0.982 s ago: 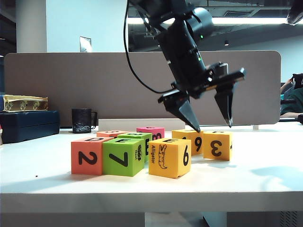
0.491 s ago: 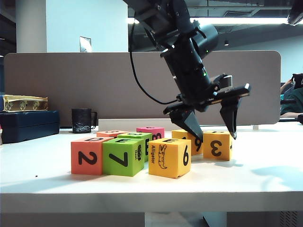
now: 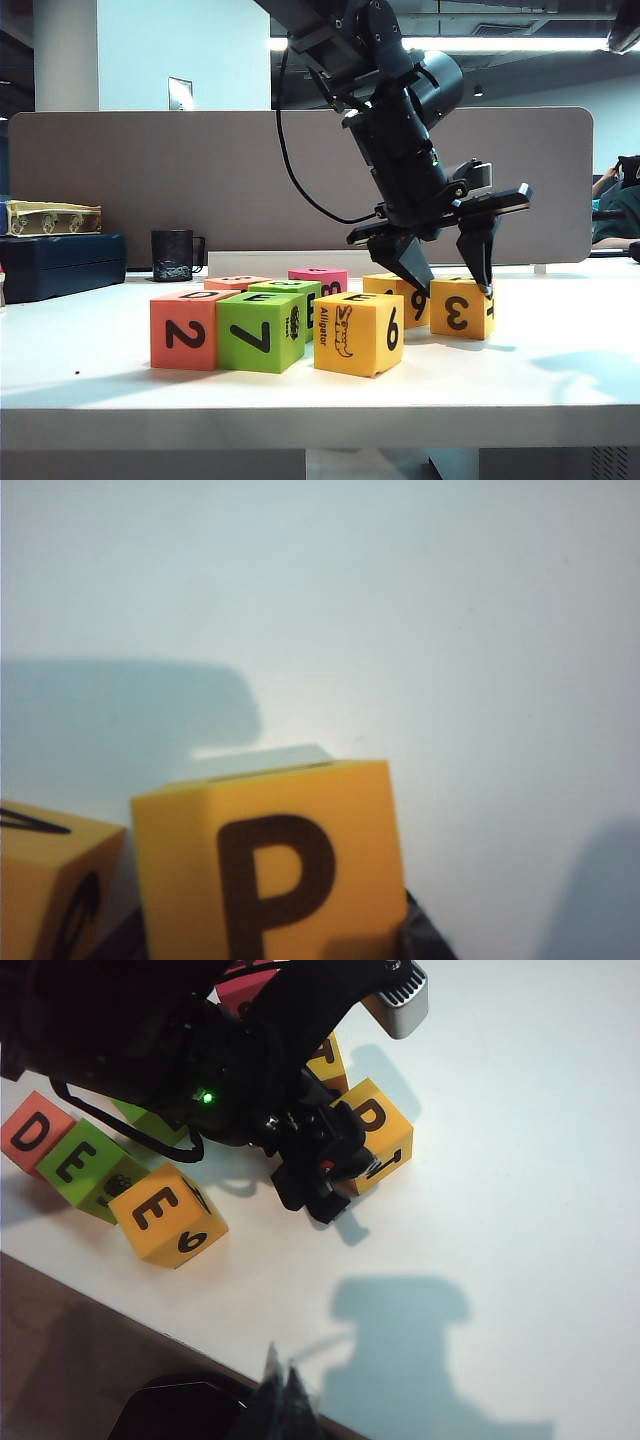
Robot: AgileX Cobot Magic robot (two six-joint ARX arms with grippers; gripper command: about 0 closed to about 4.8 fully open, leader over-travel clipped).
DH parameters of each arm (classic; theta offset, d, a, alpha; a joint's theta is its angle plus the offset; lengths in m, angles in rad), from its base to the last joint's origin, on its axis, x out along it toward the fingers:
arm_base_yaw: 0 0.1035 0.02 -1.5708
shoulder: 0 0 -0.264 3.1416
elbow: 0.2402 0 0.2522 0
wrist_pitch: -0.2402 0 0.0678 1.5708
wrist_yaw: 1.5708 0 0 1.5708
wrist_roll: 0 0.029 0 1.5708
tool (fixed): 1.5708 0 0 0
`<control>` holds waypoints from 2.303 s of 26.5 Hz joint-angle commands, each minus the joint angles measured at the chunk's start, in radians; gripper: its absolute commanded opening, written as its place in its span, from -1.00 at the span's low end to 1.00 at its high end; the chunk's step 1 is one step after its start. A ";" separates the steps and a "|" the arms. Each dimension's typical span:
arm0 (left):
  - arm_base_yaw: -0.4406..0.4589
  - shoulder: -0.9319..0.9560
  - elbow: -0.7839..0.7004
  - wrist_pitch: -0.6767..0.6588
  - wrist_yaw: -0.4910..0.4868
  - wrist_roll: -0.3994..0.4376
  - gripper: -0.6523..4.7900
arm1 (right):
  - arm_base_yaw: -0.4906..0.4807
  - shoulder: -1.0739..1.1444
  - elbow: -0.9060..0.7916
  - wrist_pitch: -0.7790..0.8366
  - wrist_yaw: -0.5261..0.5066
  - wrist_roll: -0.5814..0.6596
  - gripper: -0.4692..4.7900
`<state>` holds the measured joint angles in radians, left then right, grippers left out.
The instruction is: Select the appropriate blocks from the scattered letter blocks on the table and arrange them in a row to spell out "DEEP".
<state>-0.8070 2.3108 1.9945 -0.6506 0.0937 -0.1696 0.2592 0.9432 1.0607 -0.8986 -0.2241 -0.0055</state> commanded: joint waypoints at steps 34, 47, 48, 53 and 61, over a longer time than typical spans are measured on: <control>-0.079 -0.085 0.080 -0.576 0.139 0.005 0.10 | 0.000 -0.002 0.004 0.003 0.002 -0.003 -0.84; -0.077 -0.085 0.080 -0.592 -0.050 -0.008 0.10 | 0.000 -0.002 0.004 -0.015 0.002 -0.003 -0.84; -0.077 -0.085 0.080 -0.590 -0.058 -0.010 0.10 | 0.000 -0.002 0.004 -0.019 0.002 -0.003 -0.84; -0.063 -0.084 0.079 -0.583 -0.089 -0.031 0.10 | 0.000 -0.002 0.004 -0.027 0.002 -0.003 -0.84; -0.069 -0.084 0.079 -0.555 0.010 -0.079 0.11 | 0.000 -0.002 0.004 -0.029 0.002 -0.003 -0.84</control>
<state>-0.8700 2.2318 2.0731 -1.2232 0.0772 -0.2390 0.2592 0.9432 1.0607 -0.9333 -0.2237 -0.0055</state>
